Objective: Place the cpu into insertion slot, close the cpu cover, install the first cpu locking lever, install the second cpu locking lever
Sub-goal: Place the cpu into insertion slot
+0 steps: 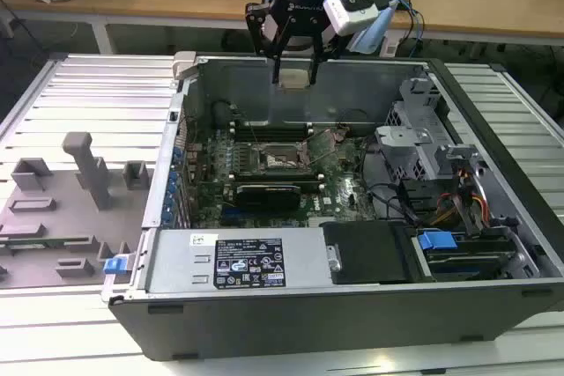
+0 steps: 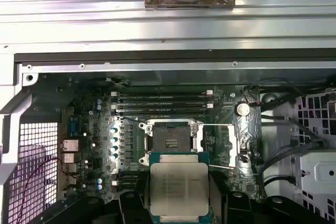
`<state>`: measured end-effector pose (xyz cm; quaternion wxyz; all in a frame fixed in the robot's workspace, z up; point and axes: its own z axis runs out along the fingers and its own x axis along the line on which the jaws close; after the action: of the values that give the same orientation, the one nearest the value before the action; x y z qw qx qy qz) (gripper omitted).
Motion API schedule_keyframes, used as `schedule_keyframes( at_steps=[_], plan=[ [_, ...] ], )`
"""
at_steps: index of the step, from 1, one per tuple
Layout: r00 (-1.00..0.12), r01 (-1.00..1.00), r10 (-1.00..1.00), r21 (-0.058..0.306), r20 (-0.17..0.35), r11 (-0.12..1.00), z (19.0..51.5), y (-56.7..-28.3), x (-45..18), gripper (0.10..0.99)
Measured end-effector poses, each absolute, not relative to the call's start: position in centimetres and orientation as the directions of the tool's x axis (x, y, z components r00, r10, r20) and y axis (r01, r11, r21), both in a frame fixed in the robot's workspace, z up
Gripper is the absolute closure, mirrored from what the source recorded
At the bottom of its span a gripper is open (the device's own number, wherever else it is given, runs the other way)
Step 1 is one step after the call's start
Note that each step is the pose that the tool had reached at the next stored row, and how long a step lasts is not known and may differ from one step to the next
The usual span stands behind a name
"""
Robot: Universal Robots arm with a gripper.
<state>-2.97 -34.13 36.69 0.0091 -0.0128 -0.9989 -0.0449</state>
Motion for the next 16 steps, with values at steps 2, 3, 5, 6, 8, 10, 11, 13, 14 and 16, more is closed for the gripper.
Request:
schedule_keyframes(
  at_steps=[2, 3, 5, 6, 8, 10, 11, 13, 14, 16],
  plan=[
    [-1.0, 0.026, 0.025, 0.089, 0.019, 0.996, 36.7, -34.1, -3.0, 0.545],
    [-1.0, 0.026, 0.025, 0.089, 0.019, 0.996, 36.7, -34.1, -3.0, 0.545],
    [-1.0, 0.026, 0.025, 0.089, 0.019, 0.996, 36.6, -34.1, -3.0, 0.545],
    [-1.0, 0.026, 0.025, 0.089, 0.019, 0.996, 36.2, -34.1, -3.0, 0.545],
    [-1.0, 0.026, 0.025, 0.089, 0.019, 0.996, 35.5, -34.1, -3.0, 0.545],
    [-1.0, 0.026, 0.025, 0.089, 0.019, 0.996, 34.9, -34.1, -3.0, 0.545],
    [-1.0, 0.026, 0.025, 0.089, 0.019, 0.996, 34.7, -34.1, -3.0, 0.545],
    [-1.0, 0.026, 0.025, 0.089, 0.019, 0.996, 34.3, -34.1, -3.0, 0.545],
    [-1.0, 0.026, 0.025, 0.089, 0.019, 0.996, 33.9, -34.1, -3.0, 0.545],
    [-1.0, 0.026, 0.025, 0.089, 0.019, 0.996, 33.3, -34.1, -3.0, 0.545]
  ],
)
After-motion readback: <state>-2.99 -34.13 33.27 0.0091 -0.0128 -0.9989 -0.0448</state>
